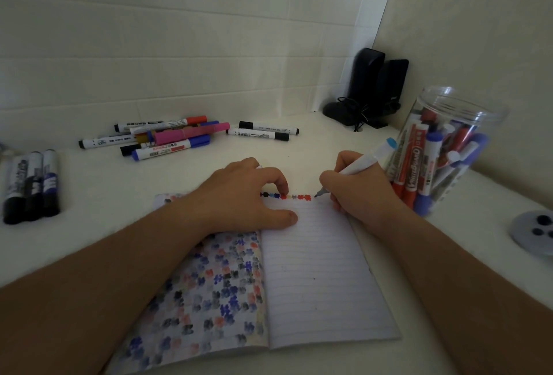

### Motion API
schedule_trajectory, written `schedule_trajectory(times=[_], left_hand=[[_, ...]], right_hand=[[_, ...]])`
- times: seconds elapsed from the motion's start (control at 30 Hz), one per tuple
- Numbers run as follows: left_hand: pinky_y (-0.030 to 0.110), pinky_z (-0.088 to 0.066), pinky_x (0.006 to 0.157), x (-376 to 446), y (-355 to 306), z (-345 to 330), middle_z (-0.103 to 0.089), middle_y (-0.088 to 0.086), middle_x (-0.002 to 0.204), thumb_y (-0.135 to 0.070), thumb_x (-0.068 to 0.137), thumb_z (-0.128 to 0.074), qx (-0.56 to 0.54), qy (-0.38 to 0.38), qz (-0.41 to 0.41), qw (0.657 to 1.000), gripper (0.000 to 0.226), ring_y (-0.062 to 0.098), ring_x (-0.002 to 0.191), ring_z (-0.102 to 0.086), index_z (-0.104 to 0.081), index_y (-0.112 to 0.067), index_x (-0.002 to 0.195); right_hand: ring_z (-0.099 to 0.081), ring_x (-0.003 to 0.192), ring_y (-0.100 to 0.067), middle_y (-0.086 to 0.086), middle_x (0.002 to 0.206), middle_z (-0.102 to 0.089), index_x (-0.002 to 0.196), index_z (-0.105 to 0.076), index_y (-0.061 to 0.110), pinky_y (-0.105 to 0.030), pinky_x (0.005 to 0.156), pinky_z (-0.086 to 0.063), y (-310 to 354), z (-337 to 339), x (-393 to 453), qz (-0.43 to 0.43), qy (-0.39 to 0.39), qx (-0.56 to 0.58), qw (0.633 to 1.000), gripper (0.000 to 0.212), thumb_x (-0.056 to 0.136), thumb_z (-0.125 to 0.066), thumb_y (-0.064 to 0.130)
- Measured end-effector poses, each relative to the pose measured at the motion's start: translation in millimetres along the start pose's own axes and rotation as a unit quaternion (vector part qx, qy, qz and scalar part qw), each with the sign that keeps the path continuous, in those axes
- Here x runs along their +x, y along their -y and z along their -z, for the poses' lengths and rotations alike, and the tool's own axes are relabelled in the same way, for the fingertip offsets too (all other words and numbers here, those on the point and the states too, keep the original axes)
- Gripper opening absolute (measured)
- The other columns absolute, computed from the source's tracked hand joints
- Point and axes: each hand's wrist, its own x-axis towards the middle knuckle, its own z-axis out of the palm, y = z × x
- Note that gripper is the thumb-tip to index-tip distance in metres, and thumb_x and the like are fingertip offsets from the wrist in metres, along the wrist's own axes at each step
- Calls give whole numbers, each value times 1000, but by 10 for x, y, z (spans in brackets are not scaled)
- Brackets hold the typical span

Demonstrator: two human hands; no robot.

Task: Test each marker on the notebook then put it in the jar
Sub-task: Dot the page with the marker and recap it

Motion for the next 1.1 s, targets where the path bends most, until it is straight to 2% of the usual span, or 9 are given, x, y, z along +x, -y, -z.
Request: schedule_trajectory(times=[0.27,0.5,0.7,0.97,1.03,1.1], left_hand=[[32,-39,84,-5,-12,1,-45,-17,106,-75,76,-67,-2,-2,2,1000,46,10,105,-47,-55,-51,114],[32,-42,85,-13,-8,3,-45,-16,106,-75,75,-67,-5,-5,1,1000,46,10,104,-48,-55,-52,113],[33,-41,86,-11,-16,11,-45,-17,106,-76,75,-67,-1,-3,1,1000,47,10,105,-46,-55,-52,114],[33,-43,88,-14,-17,12,-46,-15,107,-75,77,-65,2,1,-3,1000,45,9,105,-47,-55,-52,115],[33,-41,88,-11,3,0,-46,-15,107,-67,86,-61,-3,-1,-9,1000,34,9,106,-46,-54,-52,116],[33,-42,89,0,40,-15,-48,-14,106,-40,101,-51,-27,-18,-23,999,24,11,106,-47,-52,-51,122]], right_hand=[[-62,51,-17,-9,61,-65,71,-52,12,-28,50,-49,-20,3,-16,13,4,5,1000,23,84,-71,10],[-59,51,-21,-25,65,-61,68,-50,9,-28,47,-48,6,10,-33,11,10,9,1000,24,81,-70,6],[-59,48,-17,-10,59,-62,69,-50,11,-26,45,-47,-16,16,-19,3,-1,27,1000,24,84,-68,7],[-59,50,-18,-11,60,-61,69,-49,11,-26,46,-46,-13,2,-25,10,1,10,1000,23,82,-69,7],[-58,51,-22,-14,60,-59,67,-47,12,-27,46,-46,-10,15,-21,9,11,19,1000,26,81,-68,6],[-55,52,-22,-16,61,-56,65,-46,12,-27,46,-44,-4,29,-24,13,16,29,999,28,81,-68,5]])
